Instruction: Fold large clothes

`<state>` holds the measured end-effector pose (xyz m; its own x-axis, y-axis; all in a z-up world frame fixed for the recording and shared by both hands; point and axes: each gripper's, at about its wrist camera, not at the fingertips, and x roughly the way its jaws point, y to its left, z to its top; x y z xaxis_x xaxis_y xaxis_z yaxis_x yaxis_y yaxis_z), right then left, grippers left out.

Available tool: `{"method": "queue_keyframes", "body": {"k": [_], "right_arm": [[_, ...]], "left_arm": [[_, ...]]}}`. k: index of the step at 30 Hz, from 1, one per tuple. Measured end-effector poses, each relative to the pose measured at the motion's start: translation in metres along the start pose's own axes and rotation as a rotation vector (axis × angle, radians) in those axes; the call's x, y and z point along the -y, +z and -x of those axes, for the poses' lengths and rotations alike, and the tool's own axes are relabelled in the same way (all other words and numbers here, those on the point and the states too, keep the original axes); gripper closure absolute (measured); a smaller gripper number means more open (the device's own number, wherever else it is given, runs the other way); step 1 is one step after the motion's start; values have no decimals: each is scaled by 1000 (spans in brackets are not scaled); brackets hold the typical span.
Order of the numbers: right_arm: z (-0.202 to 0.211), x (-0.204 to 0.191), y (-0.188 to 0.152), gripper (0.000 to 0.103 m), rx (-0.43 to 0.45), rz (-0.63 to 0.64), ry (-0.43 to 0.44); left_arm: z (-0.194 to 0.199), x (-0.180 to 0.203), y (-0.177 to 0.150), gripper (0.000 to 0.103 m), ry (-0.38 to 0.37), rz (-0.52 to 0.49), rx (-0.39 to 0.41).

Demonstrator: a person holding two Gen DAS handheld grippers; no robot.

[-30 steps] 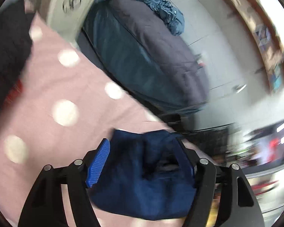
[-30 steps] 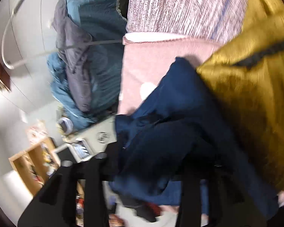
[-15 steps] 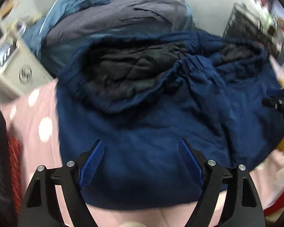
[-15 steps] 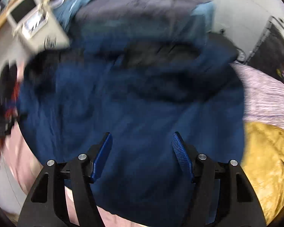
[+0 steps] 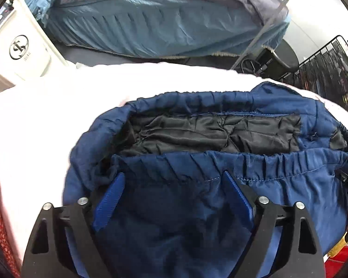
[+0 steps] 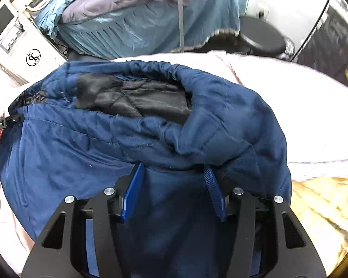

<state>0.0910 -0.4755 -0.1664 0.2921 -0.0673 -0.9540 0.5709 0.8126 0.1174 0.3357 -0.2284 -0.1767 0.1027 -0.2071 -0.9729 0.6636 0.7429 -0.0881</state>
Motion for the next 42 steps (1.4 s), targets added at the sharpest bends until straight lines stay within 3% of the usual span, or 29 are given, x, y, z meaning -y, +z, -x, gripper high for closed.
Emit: {"method": "queue_keyframes", "body": {"k": [3,5,12,16,21,26,30,34,40,42], "right_arm": [[-8,-5,2,48,-4,28,-39],[-10,-11,3,48,-7,42,-59],[-12,-13,2,48,12,50,-79],[-5,-18,0,47,21,47,-102],[33,-26,-19,35,105,8,-69],[83,-15,-56,29,198,-73,-34],[112,18,-91,23,241,-210,1],[121,59,-122,22,229,-350,34],[110,94,-146,22,159,-492,215],[108,93,-150,22,151,-491,234]], "left_arm": [[-12,14,-3,12,76,-89,3],[-16,15,-2,11,87,-93,6],[-9,12,-4,10,54,-107,9],[22,19,-15,11,24,-114,81],[72,13,-52,11,18,-98,177],[105,-5,-105,11,36,-65,189],[116,-31,-152,11,63,29,171],[119,-55,-189,11,43,164,157],[120,-77,-219,11,-59,309,151],[119,-77,-220,11,-102,337,149]]}}
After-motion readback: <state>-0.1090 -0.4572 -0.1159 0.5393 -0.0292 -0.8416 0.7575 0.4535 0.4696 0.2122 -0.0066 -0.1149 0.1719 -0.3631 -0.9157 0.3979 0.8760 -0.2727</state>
